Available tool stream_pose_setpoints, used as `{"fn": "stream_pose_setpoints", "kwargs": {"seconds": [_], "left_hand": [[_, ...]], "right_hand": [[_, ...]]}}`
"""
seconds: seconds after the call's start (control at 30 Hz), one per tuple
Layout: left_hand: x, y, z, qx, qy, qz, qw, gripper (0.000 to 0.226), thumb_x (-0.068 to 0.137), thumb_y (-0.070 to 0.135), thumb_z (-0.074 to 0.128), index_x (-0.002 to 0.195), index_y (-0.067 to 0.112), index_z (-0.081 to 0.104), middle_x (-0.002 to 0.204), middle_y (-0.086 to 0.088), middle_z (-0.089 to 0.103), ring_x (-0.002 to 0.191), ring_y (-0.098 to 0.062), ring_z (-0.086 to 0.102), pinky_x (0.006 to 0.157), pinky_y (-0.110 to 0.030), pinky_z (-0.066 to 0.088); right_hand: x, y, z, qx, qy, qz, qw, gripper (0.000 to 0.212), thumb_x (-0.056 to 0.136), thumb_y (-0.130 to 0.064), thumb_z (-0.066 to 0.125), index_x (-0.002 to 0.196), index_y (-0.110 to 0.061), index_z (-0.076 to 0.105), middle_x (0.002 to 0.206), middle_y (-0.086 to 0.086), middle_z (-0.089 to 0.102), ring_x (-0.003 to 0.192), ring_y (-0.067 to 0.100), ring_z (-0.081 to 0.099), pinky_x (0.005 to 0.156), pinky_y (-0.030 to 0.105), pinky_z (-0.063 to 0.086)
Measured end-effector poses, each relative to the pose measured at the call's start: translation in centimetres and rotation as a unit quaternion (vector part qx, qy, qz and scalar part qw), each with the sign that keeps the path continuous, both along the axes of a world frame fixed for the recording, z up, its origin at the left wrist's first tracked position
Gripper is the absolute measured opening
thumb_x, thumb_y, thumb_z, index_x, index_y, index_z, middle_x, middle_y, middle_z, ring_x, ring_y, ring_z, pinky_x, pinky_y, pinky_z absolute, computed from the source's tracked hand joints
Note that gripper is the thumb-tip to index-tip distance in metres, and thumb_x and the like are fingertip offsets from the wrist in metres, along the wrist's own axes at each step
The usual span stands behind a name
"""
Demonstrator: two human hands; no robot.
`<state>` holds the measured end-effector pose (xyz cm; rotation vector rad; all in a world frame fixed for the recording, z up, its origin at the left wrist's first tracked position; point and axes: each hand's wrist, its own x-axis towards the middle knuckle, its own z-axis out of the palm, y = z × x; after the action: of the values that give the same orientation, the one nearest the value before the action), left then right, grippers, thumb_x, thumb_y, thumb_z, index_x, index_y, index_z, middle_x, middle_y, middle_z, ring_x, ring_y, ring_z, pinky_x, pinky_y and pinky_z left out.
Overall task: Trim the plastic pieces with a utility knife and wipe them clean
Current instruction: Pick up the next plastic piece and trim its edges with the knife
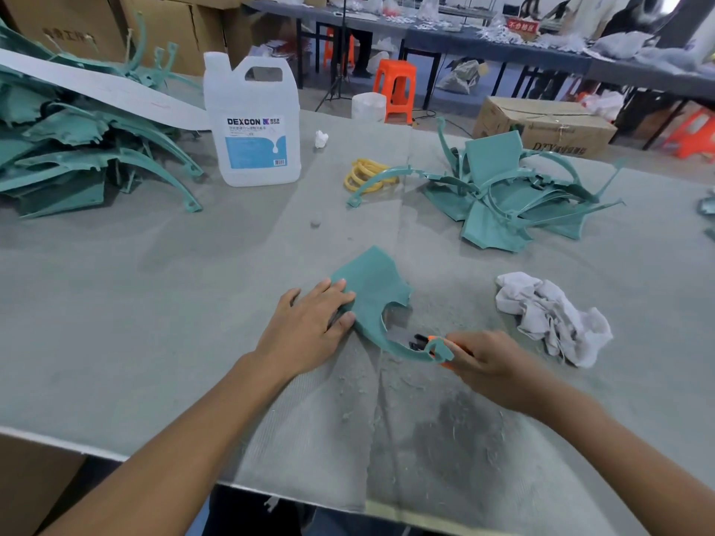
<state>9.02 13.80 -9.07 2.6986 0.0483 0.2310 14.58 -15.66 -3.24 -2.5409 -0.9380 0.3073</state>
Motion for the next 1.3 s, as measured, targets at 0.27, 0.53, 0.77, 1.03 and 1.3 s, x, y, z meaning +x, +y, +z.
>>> {"fn": "stream_pose_setpoints", "kwargs": {"seconds": [0.27, 0.53, 0.77, 1.03, 1.3], "left_hand": [[0.1, 0.1, -0.2, 0.009, -0.002, -0.006, 1.0, 0.044, 0.102, 0.054, 0.028, 0.141, 0.039, 0.042, 0.162, 0.015, 0.03, 0.151, -0.004, 0.016, 0.121, -0.044, 0.011], [0.0, 0.0, -0.1, 0.011, 0.0, -0.004, 1.0, 0.044, 0.103, 0.053, 0.03, 0.143, 0.038, 0.042, 0.162, 0.016, 0.028, 0.151, -0.003, 0.015, 0.122, -0.044, 0.011], [-0.2, -0.2, 0.4, -0.004, -0.001, -0.001, 1.0, 0.048, 0.1, 0.056, 0.036, 0.143, 0.037, 0.042, 0.163, 0.015, 0.028, 0.151, -0.003, 0.014, 0.123, -0.043, 0.008], [-0.8, -1.1, 1.5, 0.057, 0.079, -0.022, 0.995, 0.117, 0.07, 0.089, 0.038, 0.159, 0.017, 0.013, 0.168, 0.004, 0.011, 0.154, -0.01, -0.003, 0.125, -0.042, 0.002], [-1.2, -1.3, 1.5, 0.034, 0.062, -0.015, 0.997, 0.114, 0.068, 0.084, 0.027, 0.158, 0.016, 0.015, 0.169, 0.002, 0.01, 0.154, -0.009, -0.001, 0.124, -0.039, 0.003]], "right_hand": [[-1.4, 1.5, 0.2, -0.102, 0.032, -0.041, 0.993, 0.068, 0.094, -0.075, 0.015, 0.087, -0.022, 0.057, 0.073, -0.009, 0.061, 0.074, 0.016, 0.061, 0.067, 0.032, 0.044], [-0.5, 4.4, 1.0, -0.173, -0.068, -0.121, 0.975, 0.053, 0.103, -0.061, 0.021, 0.084, -0.021, 0.05, 0.088, 0.002, 0.064, 0.079, 0.031, 0.052, 0.066, 0.037, 0.036], [-3.4, 3.5, -0.5, -0.01, 0.124, -0.147, 0.981, 0.066, 0.101, -0.066, 0.028, 0.076, -0.012, 0.058, 0.065, 0.013, 0.063, 0.058, 0.028, 0.064, 0.052, 0.032, 0.051], [-6.3, 5.0, -1.1, 0.079, 0.214, -0.151, 0.962, 0.064, 0.098, -0.071, 0.026, 0.074, -0.018, 0.053, 0.054, 0.001, 0.059, 0.044, 0.018, 0.062, 0.039, 0.024, 0.044], [-8.4, 3.9, 0.9, 0.05, 0.075, -0.11, 0.99, 0.087, 0.079, -0.089, 0.004, 0.082, -0.014, 0.05, 0.075, 0.011, 0.064, 0.06, 0.024, 0.059, 0.067, 0.042, 0.051]]}}
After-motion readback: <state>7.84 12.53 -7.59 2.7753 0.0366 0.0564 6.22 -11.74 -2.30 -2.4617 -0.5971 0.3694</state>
